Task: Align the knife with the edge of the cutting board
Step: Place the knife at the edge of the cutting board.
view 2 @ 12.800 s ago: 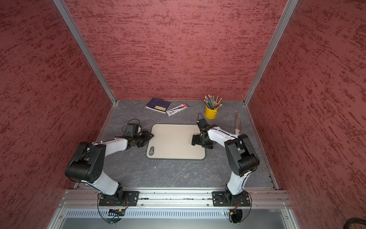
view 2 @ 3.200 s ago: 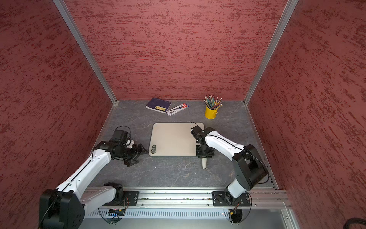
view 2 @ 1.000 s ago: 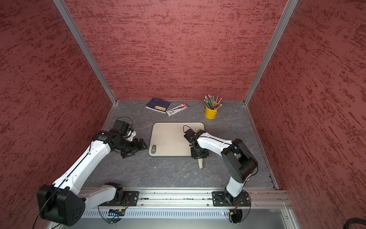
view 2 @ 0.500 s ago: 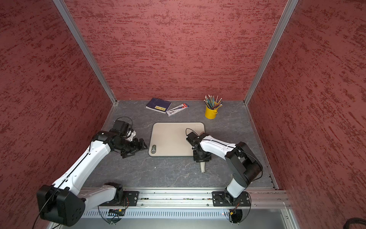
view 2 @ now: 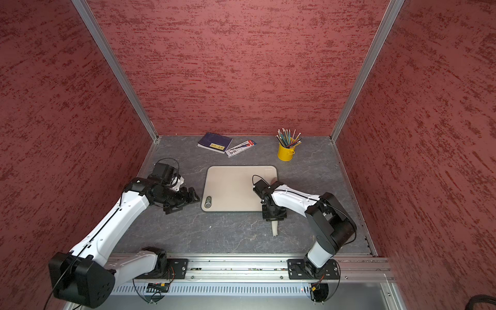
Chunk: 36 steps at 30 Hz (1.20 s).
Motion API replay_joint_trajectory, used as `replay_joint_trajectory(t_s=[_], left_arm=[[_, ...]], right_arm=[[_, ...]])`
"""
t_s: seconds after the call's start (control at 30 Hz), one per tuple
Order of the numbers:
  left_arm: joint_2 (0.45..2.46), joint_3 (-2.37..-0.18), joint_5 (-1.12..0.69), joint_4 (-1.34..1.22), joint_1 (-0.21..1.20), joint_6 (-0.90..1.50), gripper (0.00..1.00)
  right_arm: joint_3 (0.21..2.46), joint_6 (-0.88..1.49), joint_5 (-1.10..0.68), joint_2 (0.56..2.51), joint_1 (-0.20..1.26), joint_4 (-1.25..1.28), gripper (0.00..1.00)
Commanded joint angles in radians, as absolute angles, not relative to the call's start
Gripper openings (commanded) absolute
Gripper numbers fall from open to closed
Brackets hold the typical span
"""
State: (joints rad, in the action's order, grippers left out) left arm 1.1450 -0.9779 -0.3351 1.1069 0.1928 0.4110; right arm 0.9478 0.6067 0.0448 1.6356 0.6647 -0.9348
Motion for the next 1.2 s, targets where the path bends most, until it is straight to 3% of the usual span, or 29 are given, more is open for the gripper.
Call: replay_joint_trajectory(t_s=[0.0,0.77,1.17], left_arm=[[1.132,-0.973,-0.334,1.106,0.199,0.402,0.93],[1.134,-0.974,-0.336,1.104,0.198,0.4,0.93],[1.136,-0.973,-0.337,1.103,0.199,0.399,0.93]], right_arm=[[0.924,0.621,0.028,1.632,0.663,-0.93,0.0],[0.986,0.623,0.035,1.628,0.663,-0.993,0.0],[0.991,0.614,0.032,1.646,0.663,-0.986,0.05]])
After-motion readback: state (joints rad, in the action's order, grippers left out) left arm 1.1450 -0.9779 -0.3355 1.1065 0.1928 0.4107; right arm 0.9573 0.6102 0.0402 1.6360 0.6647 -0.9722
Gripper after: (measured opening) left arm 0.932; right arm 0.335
